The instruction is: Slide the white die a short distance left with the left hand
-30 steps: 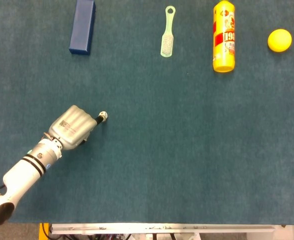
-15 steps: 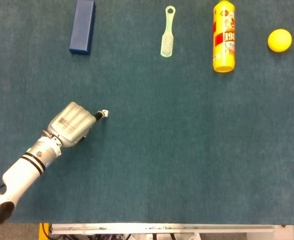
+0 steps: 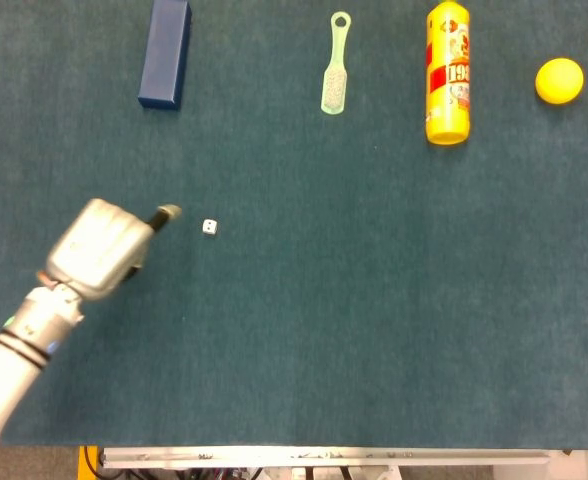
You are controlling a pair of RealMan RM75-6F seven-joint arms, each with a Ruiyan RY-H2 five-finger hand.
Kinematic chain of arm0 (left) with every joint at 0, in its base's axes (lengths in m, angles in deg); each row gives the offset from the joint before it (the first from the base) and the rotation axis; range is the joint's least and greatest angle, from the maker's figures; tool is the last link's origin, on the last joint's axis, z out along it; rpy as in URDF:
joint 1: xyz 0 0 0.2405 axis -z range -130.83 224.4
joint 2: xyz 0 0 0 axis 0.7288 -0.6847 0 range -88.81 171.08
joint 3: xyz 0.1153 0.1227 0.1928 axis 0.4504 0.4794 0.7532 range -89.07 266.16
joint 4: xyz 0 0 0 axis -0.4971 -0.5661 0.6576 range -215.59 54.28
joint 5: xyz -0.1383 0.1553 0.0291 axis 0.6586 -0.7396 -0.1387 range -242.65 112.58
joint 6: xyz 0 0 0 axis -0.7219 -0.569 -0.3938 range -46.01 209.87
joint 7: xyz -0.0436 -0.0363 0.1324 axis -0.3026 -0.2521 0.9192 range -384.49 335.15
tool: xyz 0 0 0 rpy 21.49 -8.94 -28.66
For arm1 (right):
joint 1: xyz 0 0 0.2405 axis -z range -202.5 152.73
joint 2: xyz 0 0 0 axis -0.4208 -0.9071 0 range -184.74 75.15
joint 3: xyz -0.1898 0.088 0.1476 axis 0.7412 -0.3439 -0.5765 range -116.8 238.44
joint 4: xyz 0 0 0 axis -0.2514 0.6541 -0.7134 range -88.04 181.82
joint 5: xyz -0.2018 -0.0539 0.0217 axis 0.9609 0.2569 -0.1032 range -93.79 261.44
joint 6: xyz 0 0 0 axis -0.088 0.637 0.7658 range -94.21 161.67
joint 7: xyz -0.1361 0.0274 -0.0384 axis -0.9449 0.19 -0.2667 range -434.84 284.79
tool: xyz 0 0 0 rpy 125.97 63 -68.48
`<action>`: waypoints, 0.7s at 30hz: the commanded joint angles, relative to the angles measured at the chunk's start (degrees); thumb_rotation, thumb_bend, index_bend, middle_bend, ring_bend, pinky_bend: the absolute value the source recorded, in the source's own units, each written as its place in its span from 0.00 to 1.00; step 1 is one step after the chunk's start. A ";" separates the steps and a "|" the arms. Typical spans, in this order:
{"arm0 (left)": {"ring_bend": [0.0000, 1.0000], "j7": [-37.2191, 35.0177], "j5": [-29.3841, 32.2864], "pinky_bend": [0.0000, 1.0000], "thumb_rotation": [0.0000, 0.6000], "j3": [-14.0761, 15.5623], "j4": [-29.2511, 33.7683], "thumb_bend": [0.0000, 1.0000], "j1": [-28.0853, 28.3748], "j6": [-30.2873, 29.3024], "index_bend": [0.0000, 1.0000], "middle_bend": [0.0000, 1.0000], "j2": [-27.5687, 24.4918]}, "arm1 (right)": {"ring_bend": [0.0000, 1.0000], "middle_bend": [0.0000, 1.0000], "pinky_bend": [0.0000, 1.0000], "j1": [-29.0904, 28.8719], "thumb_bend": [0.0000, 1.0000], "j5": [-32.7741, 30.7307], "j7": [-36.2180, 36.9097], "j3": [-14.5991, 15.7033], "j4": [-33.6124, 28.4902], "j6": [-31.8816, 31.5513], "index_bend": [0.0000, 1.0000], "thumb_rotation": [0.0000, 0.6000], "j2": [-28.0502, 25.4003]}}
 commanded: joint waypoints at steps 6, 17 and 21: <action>0.47 0.12 0.51 0.71 1.00 0.15 1.11 0.56 -10.74 -14.53 0.17 0.39 -5.56 | 0.36 0.56 0.45 -0.88 0.91 0.54 -3.20 0.49 -0.80 1.24 0.62 1.00 0.61; 0.32 -7.64 1.03 0.48 1.00 -0.57 -0.09 0.44 -18.15 -21.71 0.21 0.31 -8.39 | 0.36 0.56 0.45 -1.77 0.91 1.73 -6.77 1.03 -1.61 1.73 0.62 1.00 1.53; 0.33 -9.47 0.17 0.48 1.00 -0.75 -0.94 0.44 -18.55 -20.81 0.25 0.33 -9.14 | 0.36 0.56 0.46 -1.50 0.91 3.07 -7.18 1.17 -1.48 0.09 0.62 1.00 1.94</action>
